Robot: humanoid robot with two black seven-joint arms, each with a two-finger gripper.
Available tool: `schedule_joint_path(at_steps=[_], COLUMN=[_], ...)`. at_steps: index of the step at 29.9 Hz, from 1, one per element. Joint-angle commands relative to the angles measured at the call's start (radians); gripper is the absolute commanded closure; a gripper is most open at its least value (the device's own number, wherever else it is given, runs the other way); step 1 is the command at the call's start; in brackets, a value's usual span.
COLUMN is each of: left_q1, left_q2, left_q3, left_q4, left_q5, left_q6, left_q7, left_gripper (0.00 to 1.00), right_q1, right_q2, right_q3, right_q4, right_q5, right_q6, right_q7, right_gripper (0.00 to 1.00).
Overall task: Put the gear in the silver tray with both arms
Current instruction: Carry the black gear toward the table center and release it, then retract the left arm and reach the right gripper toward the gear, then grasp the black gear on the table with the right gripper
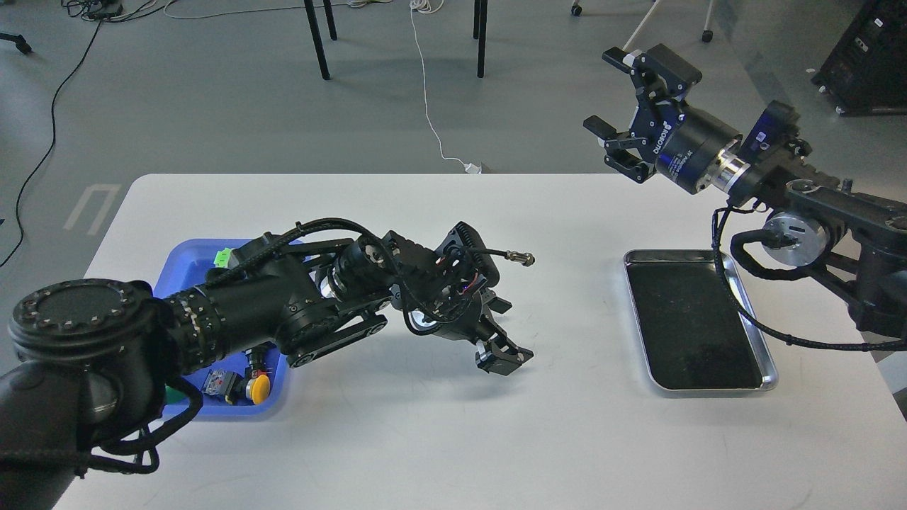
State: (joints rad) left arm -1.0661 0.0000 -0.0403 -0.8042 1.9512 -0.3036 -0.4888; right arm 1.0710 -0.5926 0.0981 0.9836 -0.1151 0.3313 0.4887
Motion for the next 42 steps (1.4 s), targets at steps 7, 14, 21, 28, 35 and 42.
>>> schedule_joint_path(at_steps=[7,14,21,28,35,42], left_q1=[0.139,0.426,0.65,0.706,0.716,0.716], left_q2=[0.225,0.328,0.341,0.347,0.344,0.341], left_q3=[-0.232,-0.58,-0.937,-1.026,-1.037,-1.04], left_q4=[-0.05,-0.153,-0.26,-0.262,-0.263,-0.263], left_q5=[-0.585,-1.061,-1.106,-1.29,-1.292,-1.292], left_q6=[0.069,0.07,0.047,0.001,0.001,0.001], left_q7=[0.0,0.0,0.015,0.062,0.065,0.065], left_gripper=[0.02,0.02,0.02,0.02,0.02,0.02], right_q1=[-0.121,-0.125,0.055,0.315,0.415,0.429], right_q2=[-0.096,-0.101,-0.07,0.164,0.332,0.464], right_q3=[0.002,-0.009,-0.262,-0.653,-0.842,-0.939], right_q4=[0.038,0.087,0.105,0.099,0.093,0.09], right_q5=[-0.067,-0.552,-0.839,-0.986,-1.043,-1.068], right_q6=[0.006,0.003,-0.009,-0.159,-0.236,-0.294], right_q7=[0.0,0.0,0.0,0.0,0.0,0.0], right_gripper=[0.01,0.01,0.01,0.01,0.02,0.05])
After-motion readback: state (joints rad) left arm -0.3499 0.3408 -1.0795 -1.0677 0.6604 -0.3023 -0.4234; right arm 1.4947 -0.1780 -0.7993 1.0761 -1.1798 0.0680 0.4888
